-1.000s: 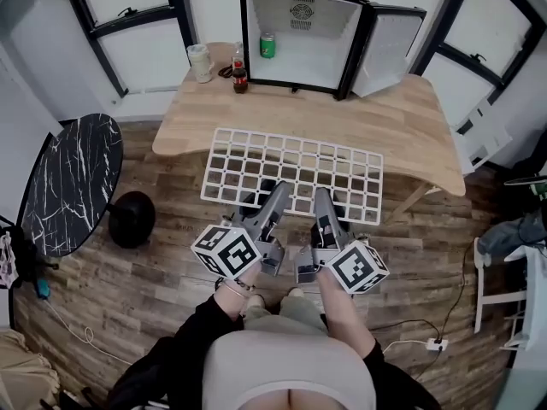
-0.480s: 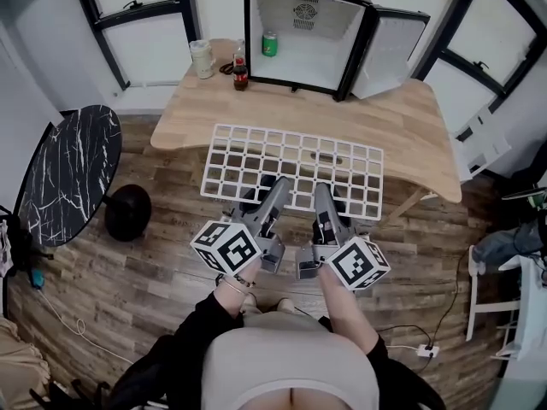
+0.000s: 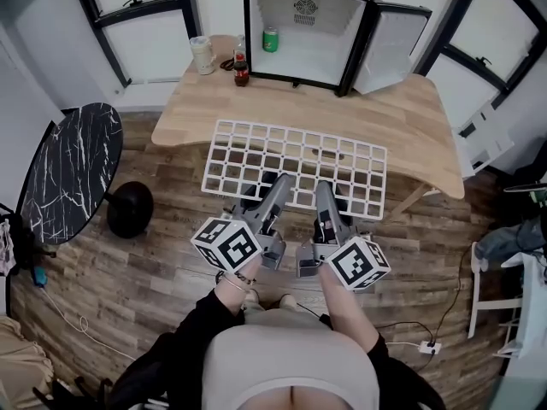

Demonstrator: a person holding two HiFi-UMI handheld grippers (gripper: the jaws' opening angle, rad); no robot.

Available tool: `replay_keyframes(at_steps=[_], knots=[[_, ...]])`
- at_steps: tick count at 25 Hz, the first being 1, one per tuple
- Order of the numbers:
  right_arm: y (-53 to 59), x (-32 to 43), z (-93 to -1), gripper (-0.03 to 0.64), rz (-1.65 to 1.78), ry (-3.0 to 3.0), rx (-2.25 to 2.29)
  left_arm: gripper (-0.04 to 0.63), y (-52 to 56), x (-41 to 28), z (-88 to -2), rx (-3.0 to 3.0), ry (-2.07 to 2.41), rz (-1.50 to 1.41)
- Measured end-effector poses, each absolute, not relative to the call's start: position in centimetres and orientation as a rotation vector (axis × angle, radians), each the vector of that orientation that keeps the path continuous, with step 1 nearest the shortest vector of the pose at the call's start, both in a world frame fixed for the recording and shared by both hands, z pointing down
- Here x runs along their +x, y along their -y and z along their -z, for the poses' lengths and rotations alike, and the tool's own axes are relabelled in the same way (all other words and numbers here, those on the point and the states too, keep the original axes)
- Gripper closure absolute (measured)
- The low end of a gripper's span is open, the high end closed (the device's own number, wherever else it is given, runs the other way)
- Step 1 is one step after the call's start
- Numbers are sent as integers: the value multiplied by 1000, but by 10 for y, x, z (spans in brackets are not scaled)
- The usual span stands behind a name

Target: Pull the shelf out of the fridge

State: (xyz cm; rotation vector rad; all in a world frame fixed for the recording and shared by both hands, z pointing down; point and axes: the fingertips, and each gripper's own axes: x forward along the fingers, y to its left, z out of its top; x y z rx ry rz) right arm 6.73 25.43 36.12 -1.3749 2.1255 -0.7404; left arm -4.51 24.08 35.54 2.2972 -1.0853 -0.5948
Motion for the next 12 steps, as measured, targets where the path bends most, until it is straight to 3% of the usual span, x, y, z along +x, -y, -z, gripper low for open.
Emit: replay_keyframes(at_steps=[12], knots=[[-257, 63, -362, 486, 740, -2132, -1373, 440, -244, -49, -357, 2287, 1086, 595]])
